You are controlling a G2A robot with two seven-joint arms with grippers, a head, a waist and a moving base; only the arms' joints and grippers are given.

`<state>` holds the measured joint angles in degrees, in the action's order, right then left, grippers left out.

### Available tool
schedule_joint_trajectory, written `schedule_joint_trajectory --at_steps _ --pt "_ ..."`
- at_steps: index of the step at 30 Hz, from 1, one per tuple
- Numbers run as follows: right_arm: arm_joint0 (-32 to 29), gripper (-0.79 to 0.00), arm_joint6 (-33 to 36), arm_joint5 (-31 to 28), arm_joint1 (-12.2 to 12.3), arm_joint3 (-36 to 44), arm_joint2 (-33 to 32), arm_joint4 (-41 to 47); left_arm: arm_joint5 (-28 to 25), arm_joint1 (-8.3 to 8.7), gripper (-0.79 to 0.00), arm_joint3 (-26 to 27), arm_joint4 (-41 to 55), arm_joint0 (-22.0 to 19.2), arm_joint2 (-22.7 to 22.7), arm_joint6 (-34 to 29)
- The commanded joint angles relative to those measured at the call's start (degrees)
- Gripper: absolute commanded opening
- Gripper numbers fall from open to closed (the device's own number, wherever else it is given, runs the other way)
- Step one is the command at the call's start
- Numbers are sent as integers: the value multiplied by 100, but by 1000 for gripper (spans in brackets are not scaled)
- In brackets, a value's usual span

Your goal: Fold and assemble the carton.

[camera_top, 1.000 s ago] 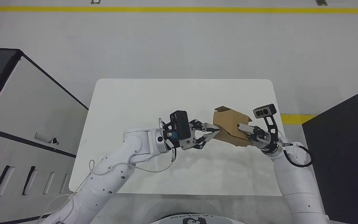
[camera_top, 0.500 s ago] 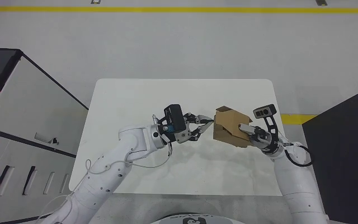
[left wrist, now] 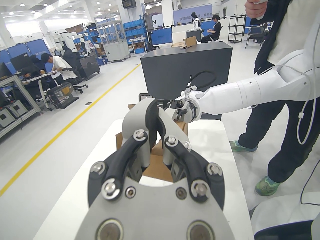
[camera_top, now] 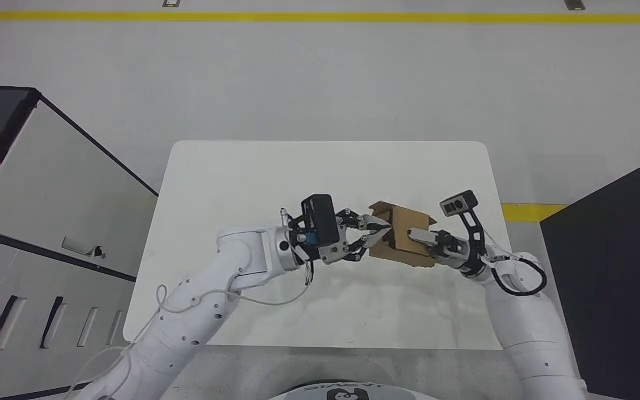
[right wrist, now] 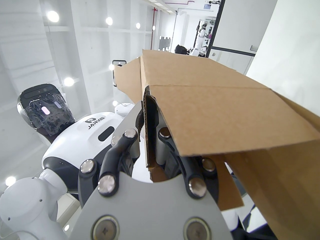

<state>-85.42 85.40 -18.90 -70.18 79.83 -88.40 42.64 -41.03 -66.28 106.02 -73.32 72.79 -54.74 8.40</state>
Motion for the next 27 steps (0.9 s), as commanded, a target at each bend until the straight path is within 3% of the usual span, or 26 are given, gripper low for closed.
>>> schedule_joint_trajectory --at_steps 1,11,27 --pt "3 -785 -18 -18 16 3 20 -44 -14 -11 -785 -24 1 -28 54 -22" --pt "-3 -785 -96 -96 92 24 138 -86 103 -64 -785 -22 -98 -185 250 -243" --pt "66 -785 2 3 107 -280 21 969 45 45 -785 161 27 196 -271 -79"
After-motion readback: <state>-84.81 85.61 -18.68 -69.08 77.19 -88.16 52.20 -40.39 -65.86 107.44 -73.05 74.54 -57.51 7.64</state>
